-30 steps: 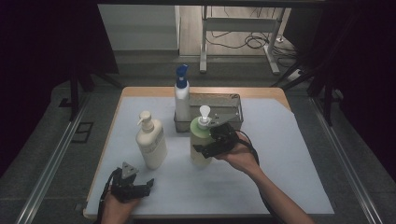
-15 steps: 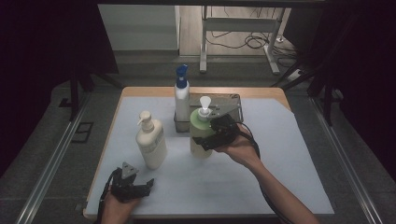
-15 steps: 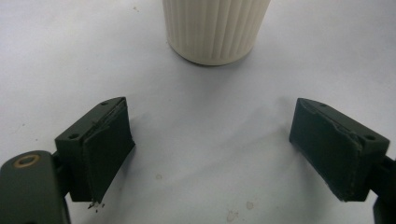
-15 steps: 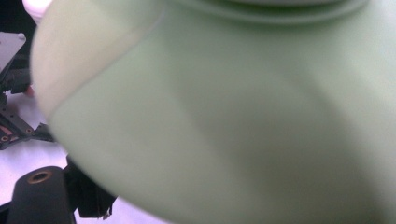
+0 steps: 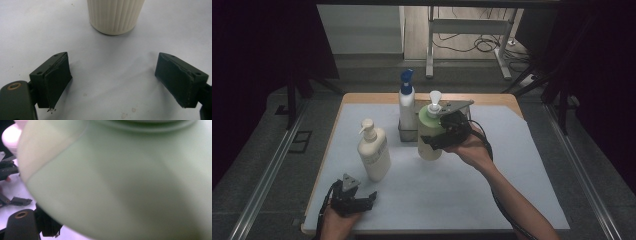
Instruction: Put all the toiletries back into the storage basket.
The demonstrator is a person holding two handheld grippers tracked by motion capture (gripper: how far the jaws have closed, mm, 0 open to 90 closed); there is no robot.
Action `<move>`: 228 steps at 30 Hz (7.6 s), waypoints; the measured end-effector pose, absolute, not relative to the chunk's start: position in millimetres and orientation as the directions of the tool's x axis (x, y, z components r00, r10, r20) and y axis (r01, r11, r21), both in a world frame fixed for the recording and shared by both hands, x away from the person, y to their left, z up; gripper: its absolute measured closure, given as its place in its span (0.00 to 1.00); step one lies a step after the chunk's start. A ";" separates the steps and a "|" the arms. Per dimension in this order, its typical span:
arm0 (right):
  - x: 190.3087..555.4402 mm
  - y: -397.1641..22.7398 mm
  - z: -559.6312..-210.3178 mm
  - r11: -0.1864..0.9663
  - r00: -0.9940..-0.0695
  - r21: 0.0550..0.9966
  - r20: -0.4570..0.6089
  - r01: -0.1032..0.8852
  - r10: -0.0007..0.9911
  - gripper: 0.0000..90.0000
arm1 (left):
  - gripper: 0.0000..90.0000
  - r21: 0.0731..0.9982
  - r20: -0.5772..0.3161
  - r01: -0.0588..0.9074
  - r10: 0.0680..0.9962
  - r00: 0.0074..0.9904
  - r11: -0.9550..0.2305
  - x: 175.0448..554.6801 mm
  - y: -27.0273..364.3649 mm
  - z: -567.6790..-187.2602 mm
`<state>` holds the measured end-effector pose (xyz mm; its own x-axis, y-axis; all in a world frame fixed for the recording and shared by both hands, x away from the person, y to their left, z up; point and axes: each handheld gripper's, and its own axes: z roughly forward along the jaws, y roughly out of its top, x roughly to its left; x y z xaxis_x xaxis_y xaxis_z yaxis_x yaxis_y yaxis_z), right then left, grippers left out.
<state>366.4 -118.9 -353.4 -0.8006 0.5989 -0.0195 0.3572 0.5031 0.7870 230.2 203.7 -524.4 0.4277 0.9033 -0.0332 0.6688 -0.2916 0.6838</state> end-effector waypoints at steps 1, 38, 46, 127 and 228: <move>367.7 -119.3 -351.9 0.501 -0.799 0.789 -0.020 0.356 0.600 0.14 | 0.14 0.684 -0.033 0.669 0.903 0.428 -0.292 230.2 203.6 -524.4; 418.7 -126.6 -319.7 0.440 -0.706 0.824 -0.069 0.358 0.704 0.14 | 0.14 0.684 -0.032 0.668 0.903 0.429 -0.293 230.3 203.8 -524.3; 429.8 -125.2 -318.2 0.437 -0.691 0.825 -0.079 0.359 0.718 0.14 | 0.14 0.684 -0.032 0.668 0.903 0.429 -0.294 230.4 203.8 -524.3; 476.9 -116.2 -402.6 0.465 -0.662 0.737 -0.032 0.490 0.749 0.14 | 0.14 0.681 -0.033 0.670 0.902 0.430 -0.294 230.3 204.0 -524.2; 465.9 -166.9 -429.4 0.459 -0.611 0.673 -0.013 0.580 0.791 0.99 | 0.14 0.682 -0.032 0.670 0.903 0.429 -0.294 230.1 203.9 -524.3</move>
